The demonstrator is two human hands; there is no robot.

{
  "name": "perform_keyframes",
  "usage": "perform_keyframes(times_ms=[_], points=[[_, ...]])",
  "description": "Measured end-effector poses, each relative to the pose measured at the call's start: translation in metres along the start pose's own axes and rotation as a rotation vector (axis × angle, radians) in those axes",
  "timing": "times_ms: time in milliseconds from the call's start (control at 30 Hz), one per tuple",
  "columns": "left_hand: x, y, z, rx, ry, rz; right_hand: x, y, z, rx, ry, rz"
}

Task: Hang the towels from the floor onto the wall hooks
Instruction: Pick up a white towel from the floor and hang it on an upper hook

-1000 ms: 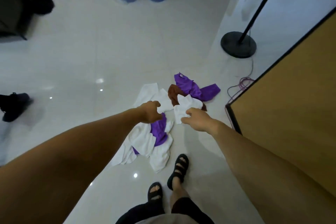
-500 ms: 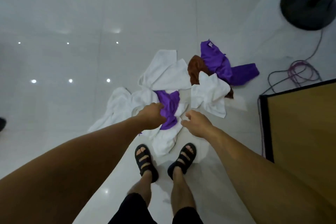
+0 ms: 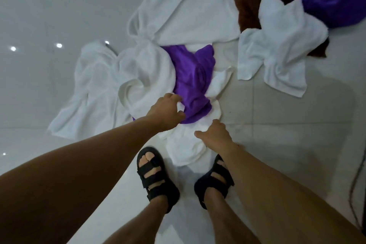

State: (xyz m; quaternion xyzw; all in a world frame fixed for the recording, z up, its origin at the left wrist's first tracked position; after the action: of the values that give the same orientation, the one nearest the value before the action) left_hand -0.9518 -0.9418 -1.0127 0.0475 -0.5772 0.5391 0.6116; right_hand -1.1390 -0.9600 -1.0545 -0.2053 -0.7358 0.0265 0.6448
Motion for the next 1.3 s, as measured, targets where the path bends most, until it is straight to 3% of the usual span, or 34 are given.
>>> perform_keyframes(times_ms=[133, 300, 533, 700, 900, 1100, 1300], points=[[-0.03, 0.035, -0.022, 0.011, 0.016, 0.002, -0.04, 0.04, 0.018, -0.153, 0.093, 0.035], [-0.04, 0.046, -0.03, -0.001, 0.043, 0.006, -0.059, 0.057, 0.019, -0.209, 0.082, 0.111], [0.012, 0.012, -0.004, -0.018, 0.053, -0.041, 0.004, 0.004, -0.007, -0.147, -0.126, 0.201], [0.078, -0.043, 0.047, -0.03, 0.148, -0.091, 0.098, -0.064, -0.035, -0.318, -0.254, 0.26], [0.177, -0.133, 0.143, -0.063, 0.348, -0.125, 0.253, -0.163, -0.088, -0.472, -0.434, 0.159], [0.271, -0.245, 0.251, 0.092, 0.436, -0.084, 0.407, -0.28, -0.127, -0.405, -0.586, 0.219], [0.361, -0.342, 0.341, 0.377, 0.442, -0.018, 0.533, -0.372, -0.12, -0.545, -0.716, 0.306]])
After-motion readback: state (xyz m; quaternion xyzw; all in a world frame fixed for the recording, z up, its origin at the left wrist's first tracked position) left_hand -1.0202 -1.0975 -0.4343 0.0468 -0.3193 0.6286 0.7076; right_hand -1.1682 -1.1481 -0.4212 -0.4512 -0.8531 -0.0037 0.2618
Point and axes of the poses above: each hand's wrist, its own x-axis away from the middle knuckle, its own y-axis out of the palm, z = x × y, the point moved 8 cm from there along -x, towards the middle knuckle, and after that the axes turned 1 degree about -x, right-handed, at the moved point
